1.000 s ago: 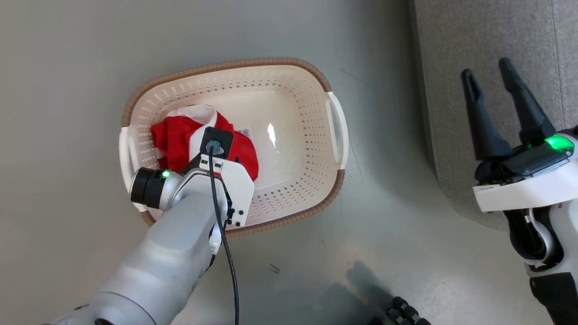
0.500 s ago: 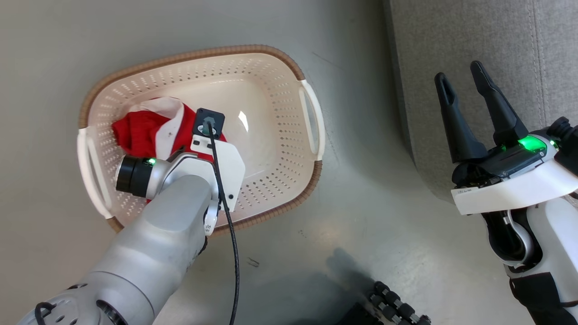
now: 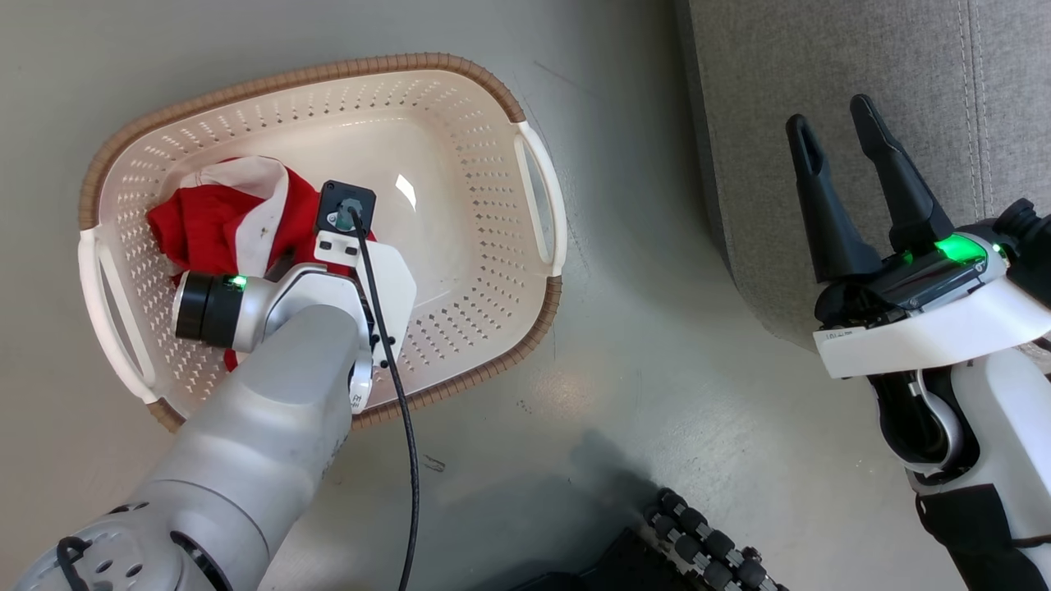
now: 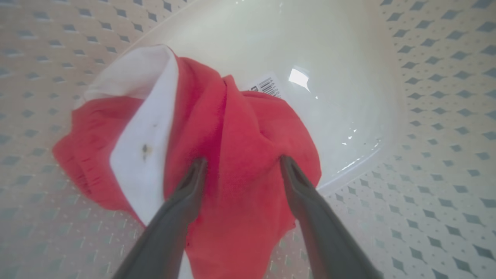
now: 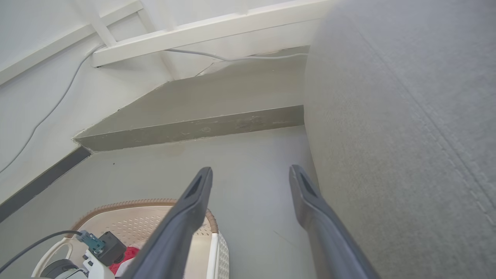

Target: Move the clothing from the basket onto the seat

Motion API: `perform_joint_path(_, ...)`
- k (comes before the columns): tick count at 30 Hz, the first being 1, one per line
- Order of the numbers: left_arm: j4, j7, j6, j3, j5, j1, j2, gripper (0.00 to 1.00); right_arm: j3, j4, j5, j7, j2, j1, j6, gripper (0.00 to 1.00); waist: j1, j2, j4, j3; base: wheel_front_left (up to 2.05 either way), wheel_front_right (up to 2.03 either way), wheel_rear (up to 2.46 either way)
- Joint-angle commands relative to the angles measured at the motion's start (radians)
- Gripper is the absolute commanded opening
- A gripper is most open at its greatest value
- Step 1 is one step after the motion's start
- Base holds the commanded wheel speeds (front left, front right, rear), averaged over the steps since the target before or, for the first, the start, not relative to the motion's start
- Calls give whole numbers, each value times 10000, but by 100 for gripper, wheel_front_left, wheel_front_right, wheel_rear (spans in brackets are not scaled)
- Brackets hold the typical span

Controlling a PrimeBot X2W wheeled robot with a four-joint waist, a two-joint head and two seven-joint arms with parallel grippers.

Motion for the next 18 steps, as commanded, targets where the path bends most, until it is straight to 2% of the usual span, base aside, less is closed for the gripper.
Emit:
perform_joint_path(1, -46, -94, 86, 39, -125, -93, -53, 36, 31, -122, 50, -61, -140, 187, 31, 100, 0, 0, 6, -6, 0, 0, 0)
perform_joint_path(2, -42, -174, 91, 17, -143, -97, -53, 0, 20, -101, 56, -61, -134, 171, 31, 100, 0, 0, 15, -21, 0, 0, 0)
perform_joint_path(12, -351, -689, -49, -233, -429, 119, -53, 0, -81, 136, -15, -61, -213, 258, 31, 100, 0, 0, 292, -799, 0, 0, 0)
perform_joint_path(18, -745, -1120, -285, -438, -559, 437, -53, 0, -161, 334, -120, -61, -330, 388, 31, 100, 0, 0, 528, -1562, 0, 0, 0)
